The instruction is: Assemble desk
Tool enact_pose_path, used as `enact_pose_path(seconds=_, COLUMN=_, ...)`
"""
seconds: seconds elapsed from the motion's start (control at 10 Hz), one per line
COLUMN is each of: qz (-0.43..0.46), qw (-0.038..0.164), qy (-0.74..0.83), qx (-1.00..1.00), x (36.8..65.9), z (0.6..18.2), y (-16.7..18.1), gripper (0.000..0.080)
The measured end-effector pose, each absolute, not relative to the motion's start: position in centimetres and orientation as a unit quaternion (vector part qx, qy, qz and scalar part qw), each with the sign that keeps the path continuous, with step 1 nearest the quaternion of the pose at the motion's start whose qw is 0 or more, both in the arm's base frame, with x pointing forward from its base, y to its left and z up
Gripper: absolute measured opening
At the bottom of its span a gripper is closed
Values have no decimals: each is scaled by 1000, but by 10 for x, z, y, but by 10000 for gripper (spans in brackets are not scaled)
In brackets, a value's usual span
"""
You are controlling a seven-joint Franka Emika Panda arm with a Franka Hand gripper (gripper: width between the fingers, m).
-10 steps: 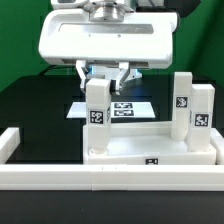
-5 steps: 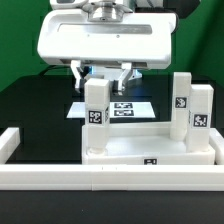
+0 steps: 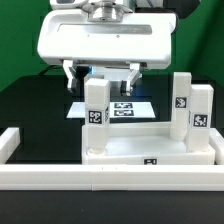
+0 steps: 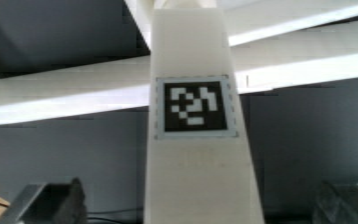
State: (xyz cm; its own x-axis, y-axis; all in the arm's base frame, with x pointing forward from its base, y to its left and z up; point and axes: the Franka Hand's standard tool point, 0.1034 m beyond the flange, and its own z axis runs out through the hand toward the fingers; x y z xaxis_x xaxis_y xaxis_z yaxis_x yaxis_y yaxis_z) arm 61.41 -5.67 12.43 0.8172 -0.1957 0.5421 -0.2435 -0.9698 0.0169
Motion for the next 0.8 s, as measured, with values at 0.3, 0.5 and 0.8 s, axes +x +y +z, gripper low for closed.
enact_pose_path(seconds=0.3, qz=247, qw=20, qy=-120, qx=961, x=616, z=133, y=-53, gripper=649)
enact_pose_path(seconds=0.5, qz=224, qw=5, qy=-124, qx=967, x=618, z=138, y=-51, gripper=649)
enact_pose_path(seconds=0.8, qz=122, qw=-30, qy=-133, qx=983, x=617, z=128, y=-46, gripper=649)
